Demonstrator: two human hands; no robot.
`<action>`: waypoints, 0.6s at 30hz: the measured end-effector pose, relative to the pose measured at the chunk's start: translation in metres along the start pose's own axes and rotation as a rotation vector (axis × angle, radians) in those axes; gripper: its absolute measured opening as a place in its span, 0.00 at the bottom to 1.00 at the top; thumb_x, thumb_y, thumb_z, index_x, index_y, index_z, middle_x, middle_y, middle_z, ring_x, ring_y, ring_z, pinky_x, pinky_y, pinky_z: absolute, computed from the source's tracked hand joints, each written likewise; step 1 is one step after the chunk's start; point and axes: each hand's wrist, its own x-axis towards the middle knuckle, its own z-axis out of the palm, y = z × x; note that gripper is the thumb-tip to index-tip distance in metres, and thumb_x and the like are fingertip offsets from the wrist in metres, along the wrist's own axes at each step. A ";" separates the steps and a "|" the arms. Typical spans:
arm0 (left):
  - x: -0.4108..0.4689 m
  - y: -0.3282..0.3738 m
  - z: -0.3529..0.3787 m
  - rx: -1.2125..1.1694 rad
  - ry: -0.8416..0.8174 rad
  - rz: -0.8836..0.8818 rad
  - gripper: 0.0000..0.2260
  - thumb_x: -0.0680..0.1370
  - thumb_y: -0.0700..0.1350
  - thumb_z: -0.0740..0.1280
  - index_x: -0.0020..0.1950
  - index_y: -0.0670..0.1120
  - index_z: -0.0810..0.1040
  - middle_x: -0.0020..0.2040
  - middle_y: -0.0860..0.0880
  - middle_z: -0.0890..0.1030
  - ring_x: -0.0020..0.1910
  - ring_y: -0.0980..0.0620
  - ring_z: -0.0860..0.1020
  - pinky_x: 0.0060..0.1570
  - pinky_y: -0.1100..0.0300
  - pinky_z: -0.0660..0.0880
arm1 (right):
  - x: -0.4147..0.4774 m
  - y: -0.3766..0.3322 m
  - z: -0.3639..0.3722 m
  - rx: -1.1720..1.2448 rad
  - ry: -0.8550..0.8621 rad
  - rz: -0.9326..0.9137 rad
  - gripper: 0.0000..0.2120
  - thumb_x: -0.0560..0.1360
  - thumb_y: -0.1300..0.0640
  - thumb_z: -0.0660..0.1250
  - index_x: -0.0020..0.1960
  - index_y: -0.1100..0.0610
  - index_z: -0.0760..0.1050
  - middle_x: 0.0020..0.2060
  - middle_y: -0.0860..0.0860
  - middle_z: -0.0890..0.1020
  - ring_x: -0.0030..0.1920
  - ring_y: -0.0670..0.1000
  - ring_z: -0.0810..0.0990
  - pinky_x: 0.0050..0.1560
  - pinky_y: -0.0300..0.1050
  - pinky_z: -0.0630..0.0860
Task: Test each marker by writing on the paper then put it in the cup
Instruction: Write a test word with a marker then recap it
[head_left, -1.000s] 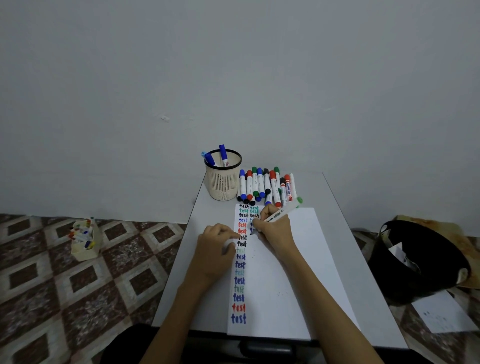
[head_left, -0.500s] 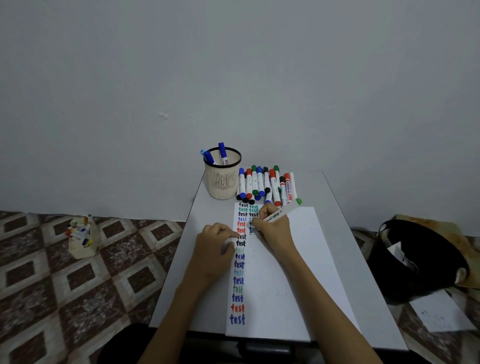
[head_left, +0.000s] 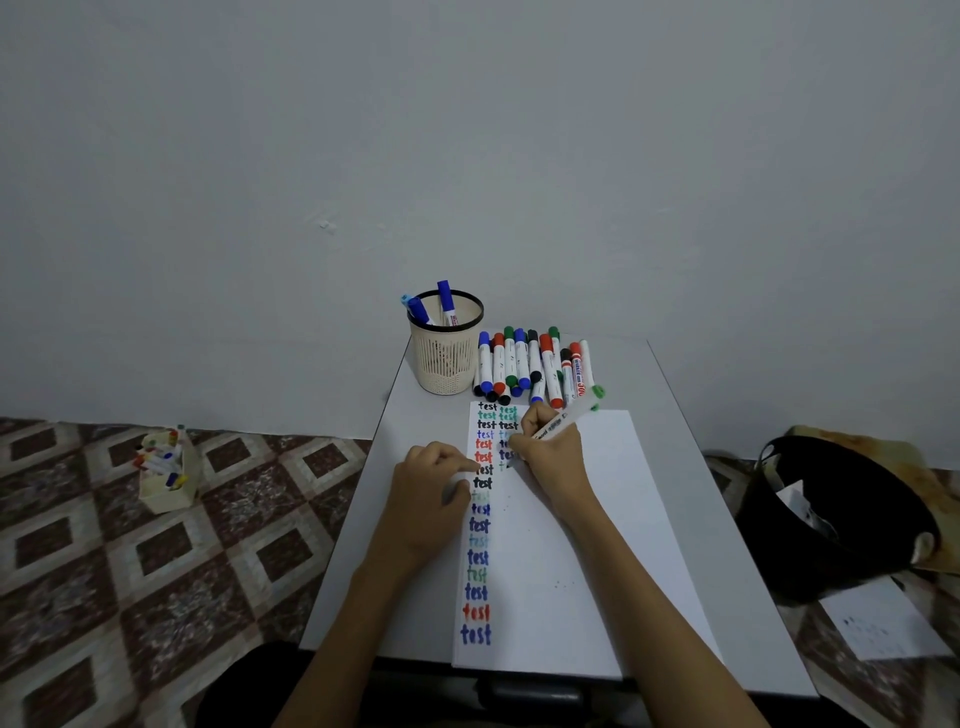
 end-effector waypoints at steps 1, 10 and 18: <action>0.000 0.000 0.000 -0.002 0.001 -0.001 0.09 0.72 0.46 0.66 0.49 0.46 0.81 0.48 0.47 0.81 0.46 0.49 0.76 0.45 0.51 0.76 | 0.000 0.000 0.000 0.002 -0.001 -0.005 0.16 0.71 0.74 0.66 0.35 0.59 0.63 0.28 0.50 0.71 0.25 0.39 0.73 0.31 0.30 0.72; 0.001 0.002 -0.001 0.007 -0.008 -0.010 0.10 0.73 0.47 0.64 0.49 0.46 0.81 0.47 0.47 0.81 0.45 0.49 0.76 0.44 0.52 0.76 | 0.000 0.002 -0.002 0.019 0.005 -0.009 0.16 0.70 0.75 0.67 0.34 0.60 0.64 0.28 0.52 0.71 0.30 0.46 0.74 0.33 0.34 0.74; 0.001 0.004 -0.003 0.000 -0.023 -0.012 0.15 0.72 0.51 0.59 0.49 0.46 0.81 0.47 0.47 0.80 0.45 0.48 0.76 0.44 0.52 0.76 | 0.000 0.002 -0.001 -0.009 0.054 -0.023 0.18 0.69 0.74 0.68 0.33 0.57 0.64 0.30 0.53 0.71 0.35 0.50 0.72 0.38 0.35 0.75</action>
